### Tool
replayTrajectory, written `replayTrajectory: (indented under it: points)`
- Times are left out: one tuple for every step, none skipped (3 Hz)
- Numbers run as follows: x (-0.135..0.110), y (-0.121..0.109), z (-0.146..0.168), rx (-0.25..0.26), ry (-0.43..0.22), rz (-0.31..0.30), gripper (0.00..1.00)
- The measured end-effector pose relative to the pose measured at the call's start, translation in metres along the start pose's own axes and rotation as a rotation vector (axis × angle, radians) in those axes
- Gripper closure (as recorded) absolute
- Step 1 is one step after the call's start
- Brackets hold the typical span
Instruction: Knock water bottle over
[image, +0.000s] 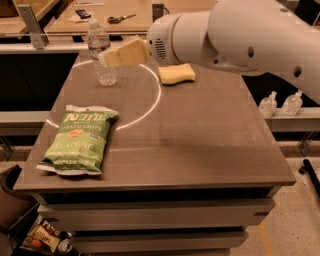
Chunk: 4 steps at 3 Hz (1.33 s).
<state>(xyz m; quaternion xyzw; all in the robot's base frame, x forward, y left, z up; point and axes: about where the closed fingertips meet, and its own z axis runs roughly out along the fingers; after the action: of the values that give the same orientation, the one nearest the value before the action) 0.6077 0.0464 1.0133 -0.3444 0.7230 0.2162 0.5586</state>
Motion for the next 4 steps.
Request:
replayTrajectory:
  points:
    - [0.002, 0.004, 0.024, 0.008, -0.047, -0.005, 0.0]
    - [0.005, 0.012, 0.053, -0.007, -0.1, -0.002, 0.0]
    - [0.011, 0.02, 0.088, -0.04, -0.148, -0.001, 0.0]
    - [0.021, 0.02, 0.124, -0.072, -0.172, 0.004, 0.0]
